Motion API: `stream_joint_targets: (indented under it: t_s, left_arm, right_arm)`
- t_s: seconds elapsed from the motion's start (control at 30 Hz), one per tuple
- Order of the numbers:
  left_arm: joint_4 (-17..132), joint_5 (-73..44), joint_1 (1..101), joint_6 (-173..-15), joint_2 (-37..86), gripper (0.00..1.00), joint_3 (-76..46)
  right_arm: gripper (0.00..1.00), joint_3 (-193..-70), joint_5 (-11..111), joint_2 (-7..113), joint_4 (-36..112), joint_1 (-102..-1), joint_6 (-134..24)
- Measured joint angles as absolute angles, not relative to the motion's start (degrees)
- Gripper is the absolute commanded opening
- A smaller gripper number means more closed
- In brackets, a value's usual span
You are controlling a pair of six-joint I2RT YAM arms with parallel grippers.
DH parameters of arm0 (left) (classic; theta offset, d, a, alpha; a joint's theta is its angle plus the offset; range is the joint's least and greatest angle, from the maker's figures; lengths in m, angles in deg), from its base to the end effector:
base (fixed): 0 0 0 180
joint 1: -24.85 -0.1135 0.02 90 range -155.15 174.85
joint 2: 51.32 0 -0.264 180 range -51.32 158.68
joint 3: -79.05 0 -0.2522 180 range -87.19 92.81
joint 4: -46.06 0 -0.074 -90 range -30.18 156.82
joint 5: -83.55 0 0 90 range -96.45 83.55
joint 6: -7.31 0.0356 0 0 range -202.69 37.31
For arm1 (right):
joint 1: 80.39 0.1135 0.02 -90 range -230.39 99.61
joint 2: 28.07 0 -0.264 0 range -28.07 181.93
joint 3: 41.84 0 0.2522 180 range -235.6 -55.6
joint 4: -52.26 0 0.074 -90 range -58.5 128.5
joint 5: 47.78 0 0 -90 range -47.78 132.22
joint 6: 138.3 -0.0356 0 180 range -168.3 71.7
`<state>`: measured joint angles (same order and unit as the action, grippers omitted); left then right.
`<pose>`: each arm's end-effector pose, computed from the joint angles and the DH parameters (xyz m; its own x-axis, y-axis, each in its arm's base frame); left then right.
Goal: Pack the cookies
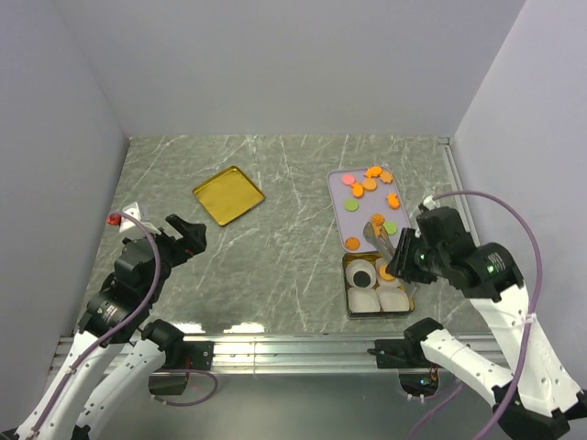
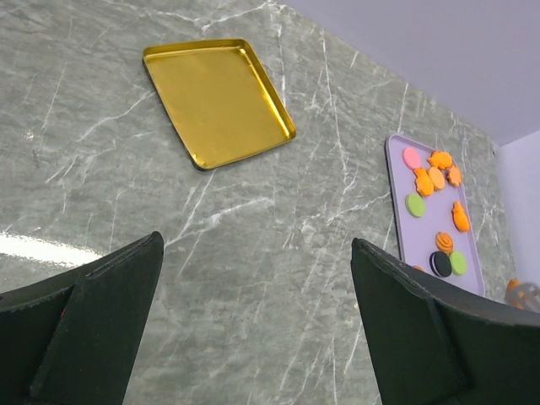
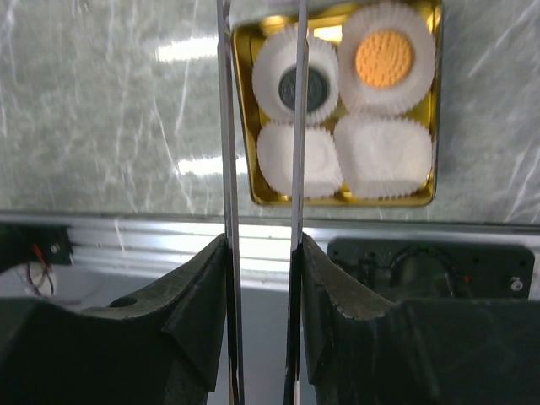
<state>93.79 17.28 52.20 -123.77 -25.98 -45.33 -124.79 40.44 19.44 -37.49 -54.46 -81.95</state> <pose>0.0962 -0.0336 0.3217 -0.2531 -0.5464 -0.7984 -0.1150 0.8364 -0.5359 0.1004 0.0476 0.3654 -0.8412 0.2068 -0.4996 0.0545 0.9517 0.3023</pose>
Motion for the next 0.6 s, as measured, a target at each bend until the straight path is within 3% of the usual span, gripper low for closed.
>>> stream_joint_targets:
  t_s: [0.6]
  left_arm:
    - [89.6,16.8,52.2,-122.1,-29.7,0.99,-47.0]
  right_arm:
    - [0.42,-112.5,53.0,0.8,-40.2,-54.5,-81.7]
